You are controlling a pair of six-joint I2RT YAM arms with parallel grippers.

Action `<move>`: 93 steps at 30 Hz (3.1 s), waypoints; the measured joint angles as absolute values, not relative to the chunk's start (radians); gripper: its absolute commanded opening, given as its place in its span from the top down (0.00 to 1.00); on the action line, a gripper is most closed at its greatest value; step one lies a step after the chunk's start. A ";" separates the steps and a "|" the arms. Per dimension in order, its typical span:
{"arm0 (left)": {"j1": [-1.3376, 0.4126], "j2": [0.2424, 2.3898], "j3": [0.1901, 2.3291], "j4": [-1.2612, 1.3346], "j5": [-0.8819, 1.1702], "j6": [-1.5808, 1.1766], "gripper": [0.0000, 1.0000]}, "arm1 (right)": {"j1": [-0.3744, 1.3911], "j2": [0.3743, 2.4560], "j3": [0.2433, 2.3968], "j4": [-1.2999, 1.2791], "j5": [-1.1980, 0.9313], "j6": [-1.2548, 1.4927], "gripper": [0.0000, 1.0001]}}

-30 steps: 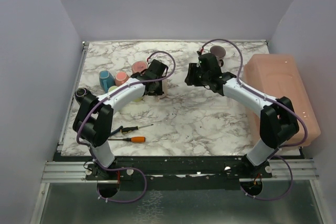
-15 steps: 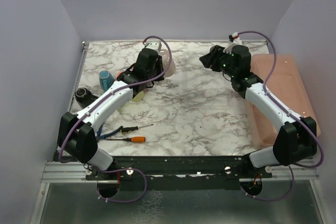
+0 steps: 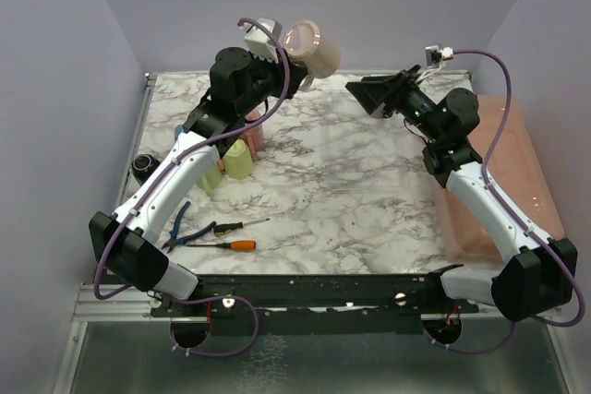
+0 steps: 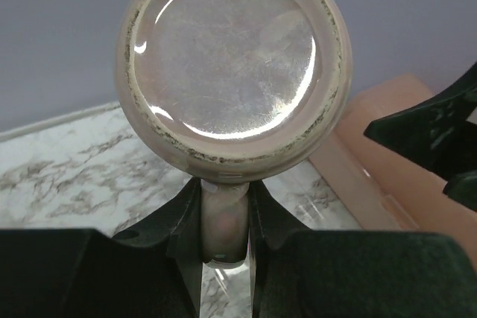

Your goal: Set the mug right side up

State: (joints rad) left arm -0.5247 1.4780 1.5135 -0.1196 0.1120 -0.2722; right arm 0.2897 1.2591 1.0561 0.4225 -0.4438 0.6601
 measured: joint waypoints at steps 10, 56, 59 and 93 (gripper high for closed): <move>-0.523 1.452 1.563 0.109 0.334 -0.391 1.00 | 0.291 1.268 1.040 0.718 -0.647 0.805 0.12; -0.513 1.449 1.533 0.616 0.572 -0.826 0.95 | 0.417 1.529 1.347 1.142 -0.624 1.146 0.99; -0.511 1.449 1.520 0.626 0.567 -0.826 0.68 | 0.417 1.526 1.348 1.117 -0.619 1.124 0.99; -0.514 1.284 1.312 -0.031 -0.117 -0.410 0.01 | 0.506 1.633 1.564 -0.128 0.089 0.145 0.99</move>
